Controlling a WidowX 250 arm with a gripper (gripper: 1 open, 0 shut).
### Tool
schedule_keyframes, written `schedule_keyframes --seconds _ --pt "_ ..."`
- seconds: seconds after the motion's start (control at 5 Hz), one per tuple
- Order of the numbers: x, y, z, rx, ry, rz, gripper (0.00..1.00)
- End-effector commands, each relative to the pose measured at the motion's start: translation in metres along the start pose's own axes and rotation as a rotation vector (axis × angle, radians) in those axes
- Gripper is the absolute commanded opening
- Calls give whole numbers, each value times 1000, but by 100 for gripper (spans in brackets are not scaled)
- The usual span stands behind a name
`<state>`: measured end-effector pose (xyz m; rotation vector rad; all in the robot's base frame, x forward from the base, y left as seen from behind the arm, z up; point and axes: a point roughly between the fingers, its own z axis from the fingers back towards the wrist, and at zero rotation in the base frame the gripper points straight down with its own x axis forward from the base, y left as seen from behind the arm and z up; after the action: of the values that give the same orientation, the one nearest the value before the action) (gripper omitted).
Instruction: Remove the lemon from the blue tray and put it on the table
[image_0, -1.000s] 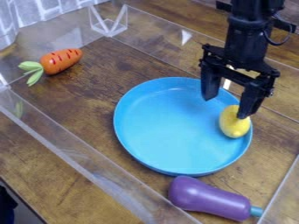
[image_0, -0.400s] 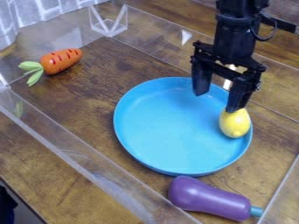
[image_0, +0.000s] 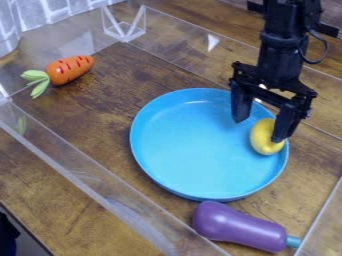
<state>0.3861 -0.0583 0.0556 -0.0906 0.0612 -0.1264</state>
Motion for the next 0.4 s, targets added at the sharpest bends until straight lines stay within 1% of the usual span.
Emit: schedule_keyframes --seconds 0.0,0.2 --pt "14 -10 22 -1 -61 -46 0" --pt "17 -15 25 1 -53 -78 0"
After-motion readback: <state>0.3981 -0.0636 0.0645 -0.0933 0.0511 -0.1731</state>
